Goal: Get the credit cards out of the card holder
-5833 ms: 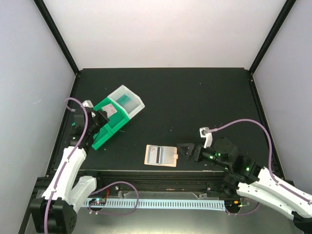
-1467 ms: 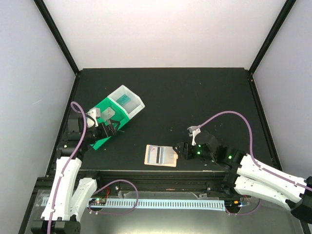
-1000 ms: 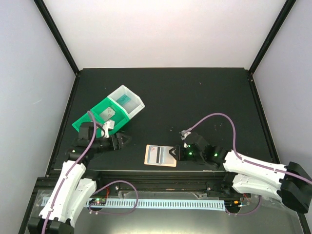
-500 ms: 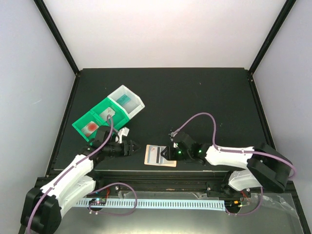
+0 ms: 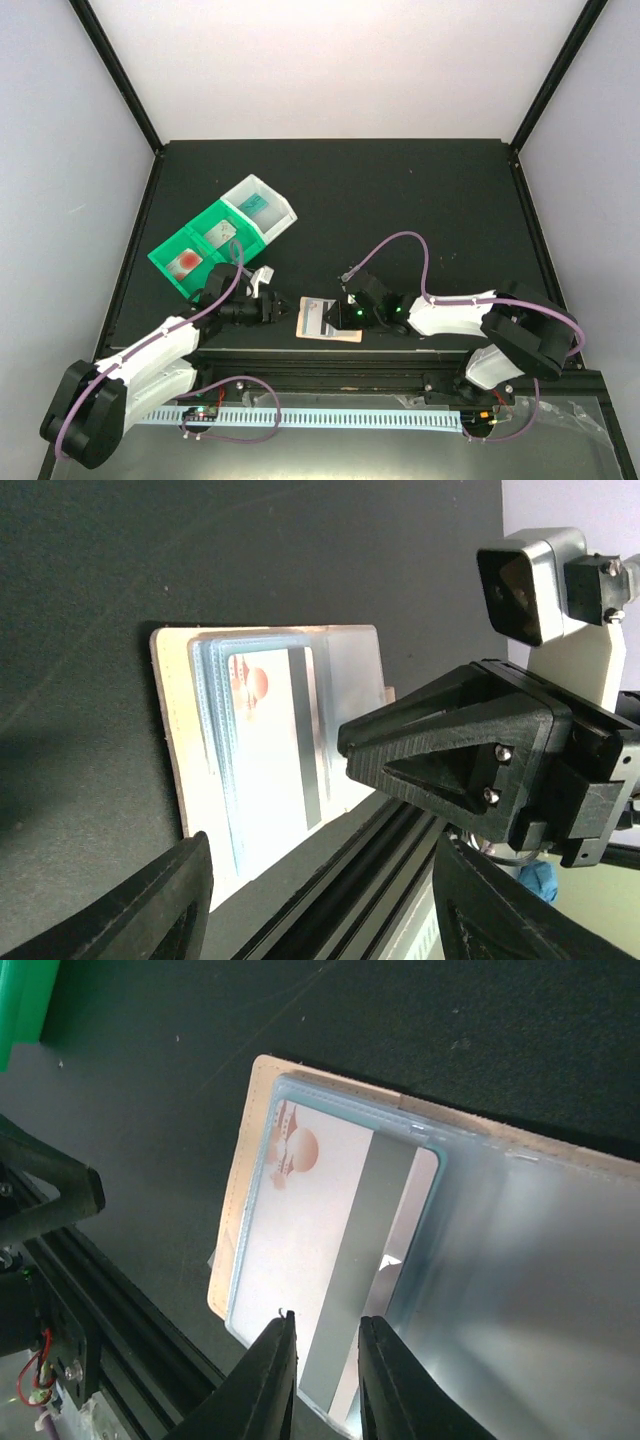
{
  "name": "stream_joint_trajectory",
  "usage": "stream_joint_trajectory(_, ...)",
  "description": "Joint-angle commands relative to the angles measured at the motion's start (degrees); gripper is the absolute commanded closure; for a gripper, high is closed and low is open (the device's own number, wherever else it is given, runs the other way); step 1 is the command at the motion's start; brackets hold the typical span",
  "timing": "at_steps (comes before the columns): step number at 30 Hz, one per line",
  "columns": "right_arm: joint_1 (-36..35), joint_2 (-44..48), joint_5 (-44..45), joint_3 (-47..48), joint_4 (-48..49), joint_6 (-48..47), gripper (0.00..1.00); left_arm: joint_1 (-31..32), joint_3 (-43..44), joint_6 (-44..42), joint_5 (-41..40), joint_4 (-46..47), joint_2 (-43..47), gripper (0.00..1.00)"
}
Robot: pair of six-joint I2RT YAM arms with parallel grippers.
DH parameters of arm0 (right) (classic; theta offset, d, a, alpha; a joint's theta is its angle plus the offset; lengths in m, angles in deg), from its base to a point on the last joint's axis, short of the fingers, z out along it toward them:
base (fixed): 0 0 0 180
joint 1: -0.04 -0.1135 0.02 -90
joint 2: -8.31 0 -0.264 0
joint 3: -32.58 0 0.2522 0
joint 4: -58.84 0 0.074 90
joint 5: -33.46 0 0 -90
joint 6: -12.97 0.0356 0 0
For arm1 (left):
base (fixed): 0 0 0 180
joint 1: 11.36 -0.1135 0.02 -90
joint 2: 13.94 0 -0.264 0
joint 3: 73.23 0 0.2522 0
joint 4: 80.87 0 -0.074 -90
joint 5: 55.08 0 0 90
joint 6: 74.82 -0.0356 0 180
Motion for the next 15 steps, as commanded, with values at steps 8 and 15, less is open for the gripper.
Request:
stream_joint_trajectory(8, -1.4, -2.8, 2.4, 1.2, 2.0, -0.4, 0.82, 2.6, -2.7, 6.2, -0.1, 7.3, 1.1, 0.37)
stream_joint_trajectory(15, -1.7, -4.1, 0.9, 1.4, 4.5, -1.4, 0.80, 3.9, -5.4, 8.6, -1.4, 10.2, 2.0, 0.37)
